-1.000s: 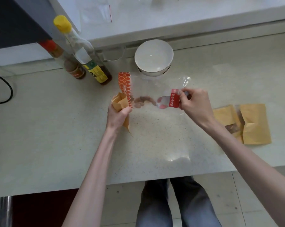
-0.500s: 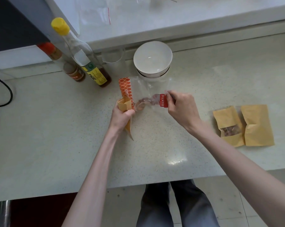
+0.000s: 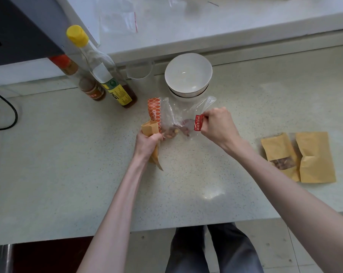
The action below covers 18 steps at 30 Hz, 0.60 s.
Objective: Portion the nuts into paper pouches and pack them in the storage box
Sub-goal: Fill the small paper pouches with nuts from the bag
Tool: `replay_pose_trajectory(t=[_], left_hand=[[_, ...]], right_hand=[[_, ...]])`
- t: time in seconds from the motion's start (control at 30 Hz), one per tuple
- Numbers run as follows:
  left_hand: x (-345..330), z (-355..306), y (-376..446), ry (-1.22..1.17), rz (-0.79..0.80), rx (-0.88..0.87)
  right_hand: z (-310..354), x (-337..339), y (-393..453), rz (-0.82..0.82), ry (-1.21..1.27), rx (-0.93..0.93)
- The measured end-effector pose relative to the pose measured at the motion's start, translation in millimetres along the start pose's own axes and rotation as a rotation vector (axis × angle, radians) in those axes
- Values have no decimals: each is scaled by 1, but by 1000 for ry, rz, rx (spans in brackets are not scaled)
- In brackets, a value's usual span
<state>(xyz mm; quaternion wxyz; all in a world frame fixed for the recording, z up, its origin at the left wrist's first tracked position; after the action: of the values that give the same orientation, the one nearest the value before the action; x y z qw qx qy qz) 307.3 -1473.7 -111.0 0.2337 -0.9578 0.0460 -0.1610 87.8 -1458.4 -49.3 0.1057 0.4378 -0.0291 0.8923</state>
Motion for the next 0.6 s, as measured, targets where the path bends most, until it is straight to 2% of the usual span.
replay_pose_trajectory(t=[0.23, 0.33, 0.5, 0.6], left_hand=[[6, 9, 4, -78, 5, -7], [8, 11, 5, -83, 30, -8], [6, 12, 12, -30, 61, -2], [7, 12, 14, -27, 60, -2]], right_hand=[[-21, -16, 10, 111, 108, -146], [-29, -15, 11, 101, 194, -192], [-27, -19, 10, 42, 302, -206], [-16, -18, 12, 40, 229, -123]])
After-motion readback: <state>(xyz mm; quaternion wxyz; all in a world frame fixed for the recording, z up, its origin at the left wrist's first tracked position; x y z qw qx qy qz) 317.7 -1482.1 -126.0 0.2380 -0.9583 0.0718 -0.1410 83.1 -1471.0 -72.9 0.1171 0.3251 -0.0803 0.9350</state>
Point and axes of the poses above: each hand's wrist, its own y-axis towards the middle knuckle, its own x-axis out of the back of the hand, z = x × y, the point moved 8 cm from there along y, towards the middle knuckle, and after that the axes turned 3 degrees about -z, right-handed, at the moved point
